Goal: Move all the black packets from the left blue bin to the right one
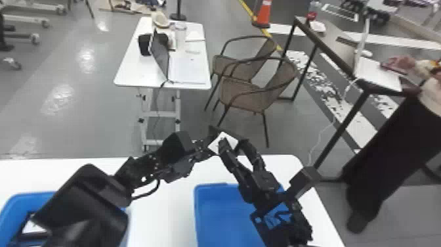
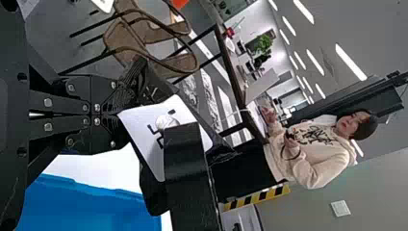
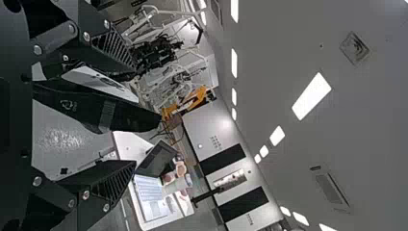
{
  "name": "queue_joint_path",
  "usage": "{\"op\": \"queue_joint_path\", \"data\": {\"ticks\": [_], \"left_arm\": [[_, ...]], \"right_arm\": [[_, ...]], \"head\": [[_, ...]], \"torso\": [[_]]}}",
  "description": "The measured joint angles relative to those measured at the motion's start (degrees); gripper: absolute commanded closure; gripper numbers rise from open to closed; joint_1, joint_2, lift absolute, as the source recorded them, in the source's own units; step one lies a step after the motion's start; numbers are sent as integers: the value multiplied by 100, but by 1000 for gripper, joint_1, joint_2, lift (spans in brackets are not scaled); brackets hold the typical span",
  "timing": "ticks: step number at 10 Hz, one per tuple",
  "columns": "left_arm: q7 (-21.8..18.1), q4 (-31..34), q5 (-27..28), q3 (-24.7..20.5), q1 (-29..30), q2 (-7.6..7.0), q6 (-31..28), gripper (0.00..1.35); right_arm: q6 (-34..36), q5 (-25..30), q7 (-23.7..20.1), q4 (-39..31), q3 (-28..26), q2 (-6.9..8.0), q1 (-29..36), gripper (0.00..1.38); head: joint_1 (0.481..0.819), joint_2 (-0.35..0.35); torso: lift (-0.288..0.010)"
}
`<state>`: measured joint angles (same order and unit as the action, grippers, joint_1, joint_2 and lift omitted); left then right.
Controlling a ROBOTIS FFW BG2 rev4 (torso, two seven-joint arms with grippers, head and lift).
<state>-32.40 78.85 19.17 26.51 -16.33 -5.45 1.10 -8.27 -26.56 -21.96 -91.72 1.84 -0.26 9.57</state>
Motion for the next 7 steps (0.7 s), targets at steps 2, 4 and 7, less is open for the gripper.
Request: {"op": "queue_joint_path", "data": {"ticks": [2,4,7], "left_arm": [[-12,-20,-37,20,-2,0,-5,1165],[-11,-22,-62,17,-3,7,6,1165],[43,-22,-72,-90,70,37,98,708]], "right_arm": [[80,-32,-1,8,6,1,-48,1133],[88,-51,-1,11,18,7,-59,1168],[9,-225,56,28,41,24,0,1280]], "head": [[695,-222],[695,-221],[695,-220]], "torso": [[0],[0],[0]]}}
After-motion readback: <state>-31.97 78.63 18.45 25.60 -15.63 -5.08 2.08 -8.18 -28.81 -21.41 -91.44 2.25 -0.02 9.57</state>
